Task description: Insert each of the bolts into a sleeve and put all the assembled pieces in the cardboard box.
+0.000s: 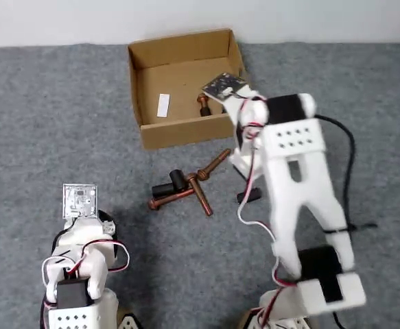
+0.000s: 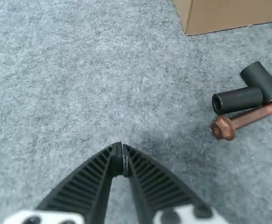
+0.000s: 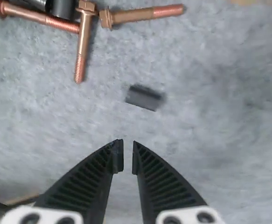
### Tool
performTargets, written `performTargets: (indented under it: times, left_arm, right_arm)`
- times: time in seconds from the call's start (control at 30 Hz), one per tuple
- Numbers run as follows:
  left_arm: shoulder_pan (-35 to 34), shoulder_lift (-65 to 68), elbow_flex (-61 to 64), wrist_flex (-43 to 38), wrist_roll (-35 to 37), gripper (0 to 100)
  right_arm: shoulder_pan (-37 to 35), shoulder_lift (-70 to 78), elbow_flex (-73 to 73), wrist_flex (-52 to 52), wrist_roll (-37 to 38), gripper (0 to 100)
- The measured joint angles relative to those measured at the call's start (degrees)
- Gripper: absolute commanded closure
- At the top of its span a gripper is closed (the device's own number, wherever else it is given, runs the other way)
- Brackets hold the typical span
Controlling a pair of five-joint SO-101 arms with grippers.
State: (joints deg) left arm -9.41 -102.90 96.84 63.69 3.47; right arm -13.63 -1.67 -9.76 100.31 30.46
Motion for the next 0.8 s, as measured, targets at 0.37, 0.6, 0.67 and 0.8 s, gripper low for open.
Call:
performTargets:
  times: [0.37,0.6,0.67,0.8]
  left_arm:
    - [0.0,0.0,0.0,0.0,0.0,100]
    - [0.0,0.0,0.0,0.0,0.0,100]
    - [0.0,0.0,0.0,0.0,0.0,100]
    - [0.0,0.0,0.0,0.0,0.0,100]
  right_arm:
    - [1.9,-8.0,19.5,-2.5,18.9,75.0]
    - [1.8,-2.9,23.9,-12.1,26.1,75.0]
    - [1.8,-0.4,24.1,-14.5,26.5,75.0]
    - [1.7,4.2,24.1,-18.5,26.5,75.0]
